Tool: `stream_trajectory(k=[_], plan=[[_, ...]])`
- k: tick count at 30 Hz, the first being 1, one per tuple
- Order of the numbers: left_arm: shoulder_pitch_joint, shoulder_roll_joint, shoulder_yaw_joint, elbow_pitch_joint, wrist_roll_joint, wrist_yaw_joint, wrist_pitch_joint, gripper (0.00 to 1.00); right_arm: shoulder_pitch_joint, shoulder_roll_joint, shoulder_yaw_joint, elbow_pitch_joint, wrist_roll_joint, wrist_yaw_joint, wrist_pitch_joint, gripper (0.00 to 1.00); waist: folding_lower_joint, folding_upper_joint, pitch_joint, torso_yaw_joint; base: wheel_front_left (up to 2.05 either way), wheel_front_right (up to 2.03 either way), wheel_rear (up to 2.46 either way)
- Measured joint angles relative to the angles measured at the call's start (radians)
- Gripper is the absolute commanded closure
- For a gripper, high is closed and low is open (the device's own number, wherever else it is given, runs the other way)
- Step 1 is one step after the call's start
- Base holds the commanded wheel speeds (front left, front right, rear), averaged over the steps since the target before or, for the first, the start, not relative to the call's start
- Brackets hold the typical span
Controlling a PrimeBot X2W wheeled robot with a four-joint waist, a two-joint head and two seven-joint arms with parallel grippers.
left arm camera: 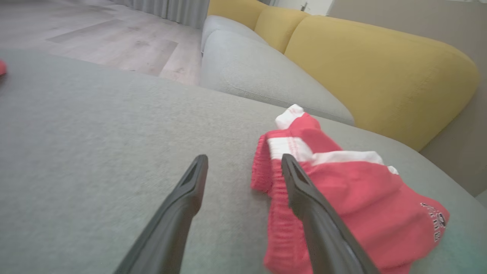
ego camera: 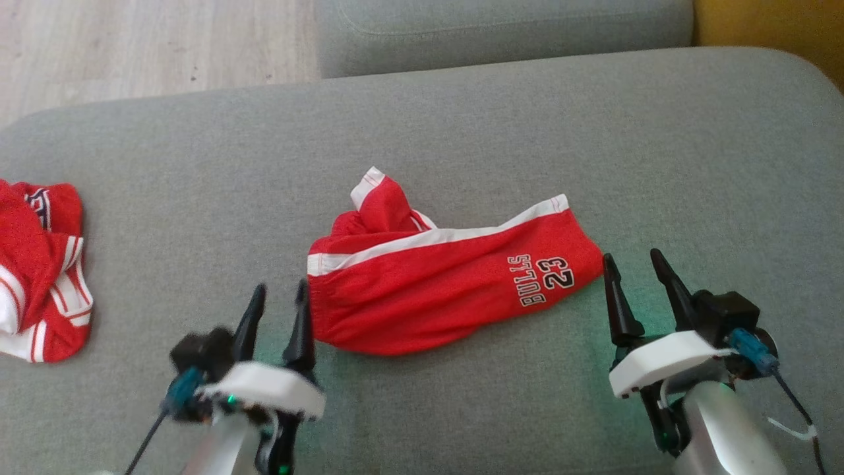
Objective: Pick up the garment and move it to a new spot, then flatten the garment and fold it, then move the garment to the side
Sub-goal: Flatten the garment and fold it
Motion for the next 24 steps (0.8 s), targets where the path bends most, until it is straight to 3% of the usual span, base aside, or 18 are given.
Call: stream_trajectory(k=[9, 24], plan=[[-0.149, -0.003, -0.170, 0.123, -0.223, -0.008, 0.004, 0.00, -0.001, 0.000, 0.003, -0.005, 0.000, 0.000, 0.000, 0.00, 0.0001, 0.0000, 0.030, -0.018, 0.00, 0.00, 0.00], [-0.172, 0.080, -0.385, 0.047, -0.488, -0.008, 0.002, 0.03, -0.001, 0.000, 0.002, -0.012, 0.009, 0.000, 0.000, 0.00, 0.0000, 0.0000, 0.042, -0.010, 0.00, 0.00, 0.00]])
